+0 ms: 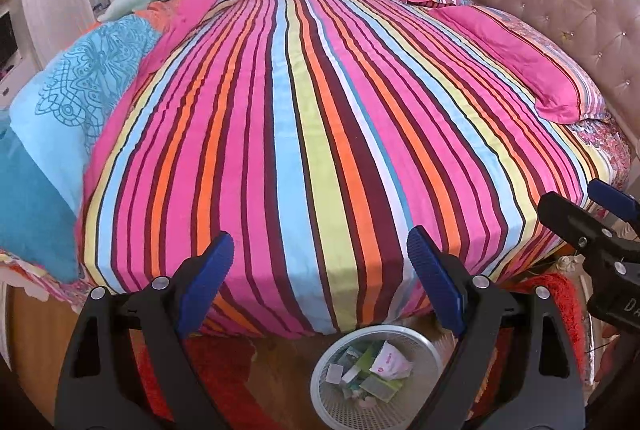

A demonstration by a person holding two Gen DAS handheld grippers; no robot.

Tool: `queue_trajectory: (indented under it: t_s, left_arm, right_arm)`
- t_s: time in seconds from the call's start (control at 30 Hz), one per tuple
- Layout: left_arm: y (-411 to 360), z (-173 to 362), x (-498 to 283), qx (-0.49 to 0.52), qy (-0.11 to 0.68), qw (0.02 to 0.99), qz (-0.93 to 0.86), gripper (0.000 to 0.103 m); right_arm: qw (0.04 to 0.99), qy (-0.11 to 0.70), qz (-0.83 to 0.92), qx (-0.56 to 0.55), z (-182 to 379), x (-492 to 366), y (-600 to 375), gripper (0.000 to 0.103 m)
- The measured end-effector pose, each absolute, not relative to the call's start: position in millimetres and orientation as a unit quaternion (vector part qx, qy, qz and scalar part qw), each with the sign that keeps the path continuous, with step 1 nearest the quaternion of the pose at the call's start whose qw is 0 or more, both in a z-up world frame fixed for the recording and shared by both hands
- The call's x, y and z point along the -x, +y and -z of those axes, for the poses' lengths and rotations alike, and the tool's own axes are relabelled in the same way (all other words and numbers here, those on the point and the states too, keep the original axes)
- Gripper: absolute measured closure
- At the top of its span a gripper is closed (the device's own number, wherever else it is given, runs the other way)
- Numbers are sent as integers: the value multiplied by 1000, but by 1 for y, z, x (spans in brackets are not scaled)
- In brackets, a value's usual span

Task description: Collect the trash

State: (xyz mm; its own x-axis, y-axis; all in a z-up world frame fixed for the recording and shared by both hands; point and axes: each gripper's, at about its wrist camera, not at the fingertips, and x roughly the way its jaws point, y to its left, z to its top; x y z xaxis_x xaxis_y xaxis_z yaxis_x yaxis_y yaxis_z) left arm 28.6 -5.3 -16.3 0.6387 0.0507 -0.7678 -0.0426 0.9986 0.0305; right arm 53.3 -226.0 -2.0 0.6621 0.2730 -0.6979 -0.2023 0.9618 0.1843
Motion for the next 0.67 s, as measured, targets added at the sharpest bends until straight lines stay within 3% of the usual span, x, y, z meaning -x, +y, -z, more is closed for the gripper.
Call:
queue_trajectory:
  t_s: [0.67]
  left_arm:
    - [-6,4,-14,-1,411,910,-50,17]
  right_arm:
    - [911,387,-134,-55,-1,-48,-227,8]
